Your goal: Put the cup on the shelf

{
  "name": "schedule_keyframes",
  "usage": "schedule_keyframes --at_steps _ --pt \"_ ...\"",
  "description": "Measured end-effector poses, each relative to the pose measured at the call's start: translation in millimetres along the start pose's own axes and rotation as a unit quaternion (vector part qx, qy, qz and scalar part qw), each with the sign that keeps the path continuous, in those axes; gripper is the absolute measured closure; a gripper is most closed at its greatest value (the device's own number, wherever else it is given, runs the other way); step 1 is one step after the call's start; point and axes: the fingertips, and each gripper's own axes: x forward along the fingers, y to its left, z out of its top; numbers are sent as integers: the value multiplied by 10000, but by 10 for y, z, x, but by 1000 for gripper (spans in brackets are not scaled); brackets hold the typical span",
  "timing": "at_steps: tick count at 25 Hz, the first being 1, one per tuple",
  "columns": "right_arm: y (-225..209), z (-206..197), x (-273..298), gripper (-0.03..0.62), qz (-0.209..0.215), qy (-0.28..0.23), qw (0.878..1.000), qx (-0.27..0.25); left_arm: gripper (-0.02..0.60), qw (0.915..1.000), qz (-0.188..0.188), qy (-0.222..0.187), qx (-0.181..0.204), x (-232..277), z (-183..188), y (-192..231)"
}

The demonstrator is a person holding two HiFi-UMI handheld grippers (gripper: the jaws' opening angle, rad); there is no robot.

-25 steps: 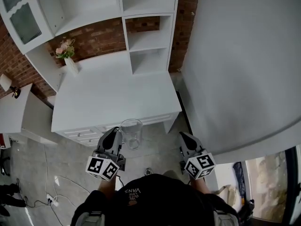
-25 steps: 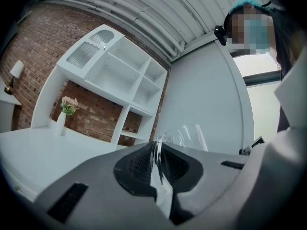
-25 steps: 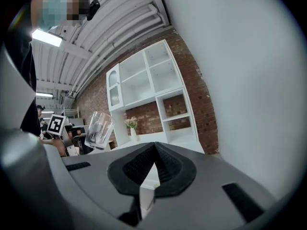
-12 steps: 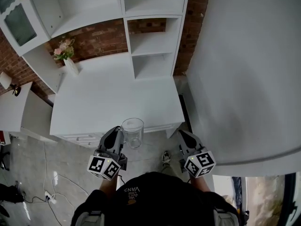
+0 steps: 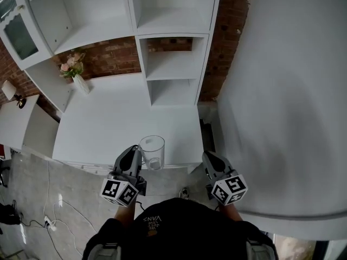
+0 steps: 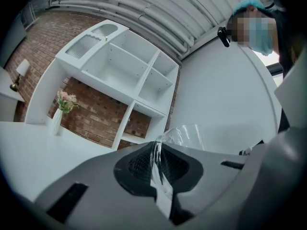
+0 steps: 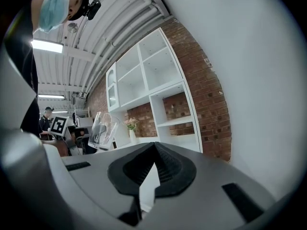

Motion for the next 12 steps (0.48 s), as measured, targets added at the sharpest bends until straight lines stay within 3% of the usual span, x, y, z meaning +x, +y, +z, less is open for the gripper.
schedule_keyframes --at_steps 12 --pt "-560 16 282 599 612 250 9978 13 565 9989 338 -299 83 783 -28 -58"
